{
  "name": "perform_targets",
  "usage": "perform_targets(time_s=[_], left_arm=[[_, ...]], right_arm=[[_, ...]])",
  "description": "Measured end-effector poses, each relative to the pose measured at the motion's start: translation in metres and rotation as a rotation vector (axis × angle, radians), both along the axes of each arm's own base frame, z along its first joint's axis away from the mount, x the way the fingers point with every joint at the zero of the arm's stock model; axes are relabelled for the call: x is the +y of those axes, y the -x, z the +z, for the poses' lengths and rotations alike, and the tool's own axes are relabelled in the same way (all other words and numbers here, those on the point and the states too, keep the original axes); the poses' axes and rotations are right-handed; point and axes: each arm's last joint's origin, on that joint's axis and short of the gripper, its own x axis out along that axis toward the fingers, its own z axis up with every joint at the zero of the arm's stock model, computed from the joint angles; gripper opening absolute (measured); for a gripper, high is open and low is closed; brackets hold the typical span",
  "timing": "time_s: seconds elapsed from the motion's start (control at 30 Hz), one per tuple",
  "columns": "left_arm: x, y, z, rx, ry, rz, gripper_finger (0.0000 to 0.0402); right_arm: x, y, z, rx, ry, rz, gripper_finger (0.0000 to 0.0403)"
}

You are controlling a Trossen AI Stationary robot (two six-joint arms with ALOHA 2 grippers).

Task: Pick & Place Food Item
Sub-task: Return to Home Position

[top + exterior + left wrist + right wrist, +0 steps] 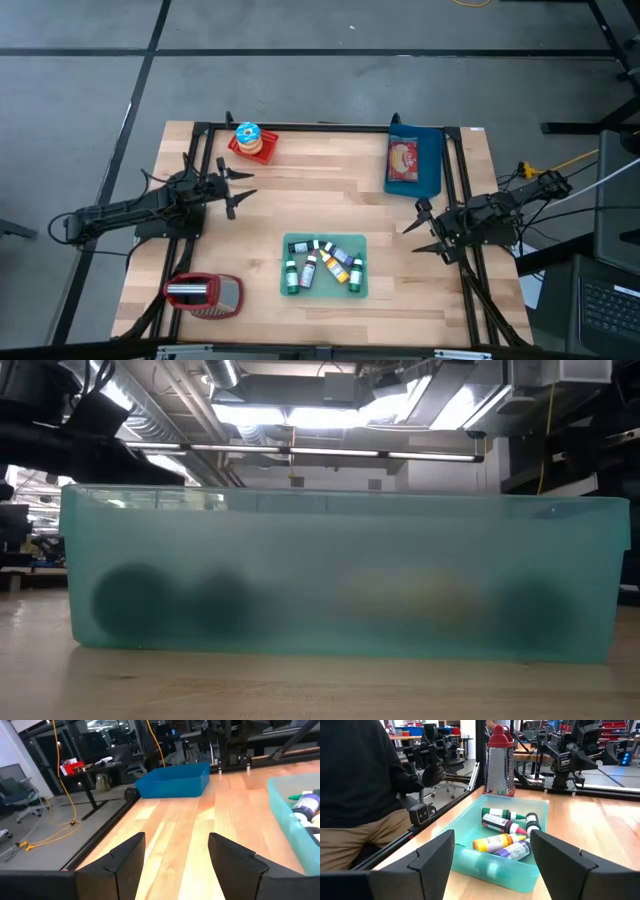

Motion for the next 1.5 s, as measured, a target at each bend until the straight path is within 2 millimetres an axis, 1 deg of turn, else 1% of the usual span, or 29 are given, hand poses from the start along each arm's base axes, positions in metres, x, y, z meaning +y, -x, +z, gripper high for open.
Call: perform_targets(time_s=[0.23,0.4,0.57,0.7,0.87,1.03,1.2,1.33,1.5], left_arm=[[-0.0005,-0.0006,-0.0001,-0.004,0.017,-0.025,0.0214],[-0.0006,-0.0006,-0.0001,-0.011,0.038,-0.026,0.0214],[0.0003,-0.0002,-0.0005,-0.017,0.065,0.009,0.0214],[0.0010,-0.0003,-0.0009,-0.016,0.075,0.032,0.0214],[0.0016,-0.0018,-0.0035,0.024,0.054,0.031,0.0214],[0.0019,-0.0029,-0.0054,0.026,0.112,0.038,0.0214],[0.0021,-0.0035,-0.0066,0.015,0.182,0.048,0.0214],[0.0021,-0.0035,-0.0067,0.008,0.202,0.051,0.0214],[0.0021,-0.0035,-0.0067,-0.021,0.281,0.063,0.0214]], right_arm=[[0.0003,-0.0013,-0.0016,0.000,0.054,-0.005,0.0265],[0.0006,-0.0021,-0.0031,0.024,0.041,-0.007,0.0265],[-0.0004,-0.0026,-0.0027,0.029,0.021,-0.047,0.0265],[-0.0006,-0.0027,-0.0025,0.014,0.052,-0.053,0.0265],[0.0014,-0.0042,-0.0061,0.041,0.098,-0.004,0.0265],[0.0021,-0.0057,-0.0091,0.077,0.101,-0.004,0.0265],[0.0021,-0.0057,-0.0091,0.079,0.097,-0.004,0.0265],[0.0021,-0.0057,-0.0091,0.079,0.096,-0.005,0.0265],[0.0021,-0.0057,-0.0091,0.079,0.096,-0.005,0.0265]])
